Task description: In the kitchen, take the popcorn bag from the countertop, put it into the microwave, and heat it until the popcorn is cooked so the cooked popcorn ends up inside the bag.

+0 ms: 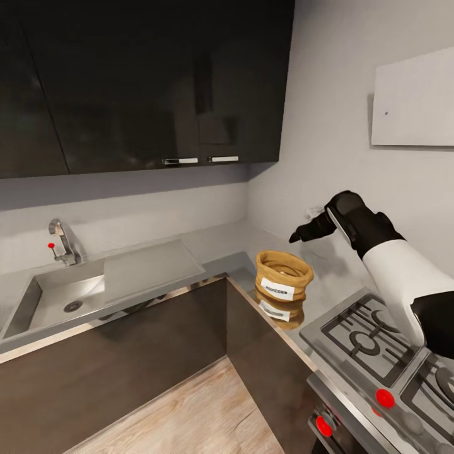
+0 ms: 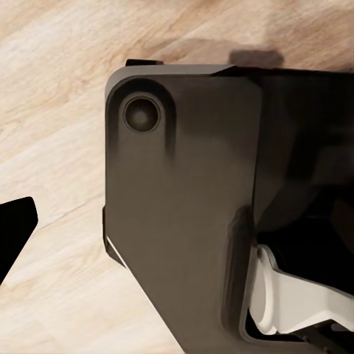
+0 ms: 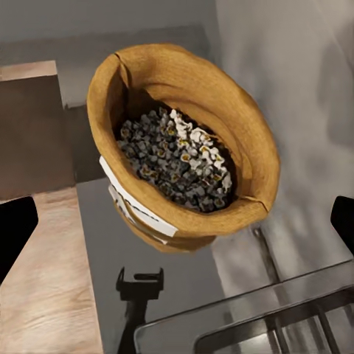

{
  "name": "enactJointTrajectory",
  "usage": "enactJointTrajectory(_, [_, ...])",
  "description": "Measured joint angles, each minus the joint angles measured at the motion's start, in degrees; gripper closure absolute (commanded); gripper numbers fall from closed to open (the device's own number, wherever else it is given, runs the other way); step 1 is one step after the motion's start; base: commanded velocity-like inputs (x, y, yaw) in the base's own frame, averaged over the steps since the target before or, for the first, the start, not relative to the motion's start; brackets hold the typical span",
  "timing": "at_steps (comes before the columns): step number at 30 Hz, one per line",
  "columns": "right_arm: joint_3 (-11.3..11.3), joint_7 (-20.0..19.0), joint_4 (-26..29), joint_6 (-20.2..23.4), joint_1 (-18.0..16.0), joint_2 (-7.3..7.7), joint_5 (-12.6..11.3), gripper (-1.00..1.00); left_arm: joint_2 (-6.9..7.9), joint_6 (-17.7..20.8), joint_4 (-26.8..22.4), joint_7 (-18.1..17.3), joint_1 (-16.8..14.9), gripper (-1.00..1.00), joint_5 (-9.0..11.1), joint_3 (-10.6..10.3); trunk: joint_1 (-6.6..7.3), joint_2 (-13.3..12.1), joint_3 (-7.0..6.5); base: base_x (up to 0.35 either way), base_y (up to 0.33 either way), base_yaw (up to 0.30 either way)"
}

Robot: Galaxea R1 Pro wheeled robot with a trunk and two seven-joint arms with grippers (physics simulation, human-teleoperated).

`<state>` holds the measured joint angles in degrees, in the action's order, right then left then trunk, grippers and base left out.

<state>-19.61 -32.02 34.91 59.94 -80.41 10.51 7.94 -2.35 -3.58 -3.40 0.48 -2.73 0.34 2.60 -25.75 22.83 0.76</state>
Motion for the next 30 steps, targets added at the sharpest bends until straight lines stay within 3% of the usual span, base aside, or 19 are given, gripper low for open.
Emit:
enactJointTrajectory(5, [-0.1,0.0,0.0,0.0,1.1,-0.02,0.1,-1.00,0.08,0.0,0.0,0.0,0.0,-1.00,0.1,0.6,0.01,0.0,0.00,0.065,0.000,0.000])
enactJointTrajectory(17, [0.0,0.0,0.1,0.0,1.4,0.03,0.1,-1.00,0.09,0.0,0.0,0.0,-0.1,-1.00,0.1,0.9,0.02,0.0,0.00,0.300,0.000,0.000])
enactJointTrajectory(30, [0.0,0.0,0.0,0.0,1.5,0.14,0.1,-1.00,0.09,0.0,0.0,0.0,0.0,-1.00,0.0,0.8,0.00,0.0,0.00,0.018,0.000,0.105])
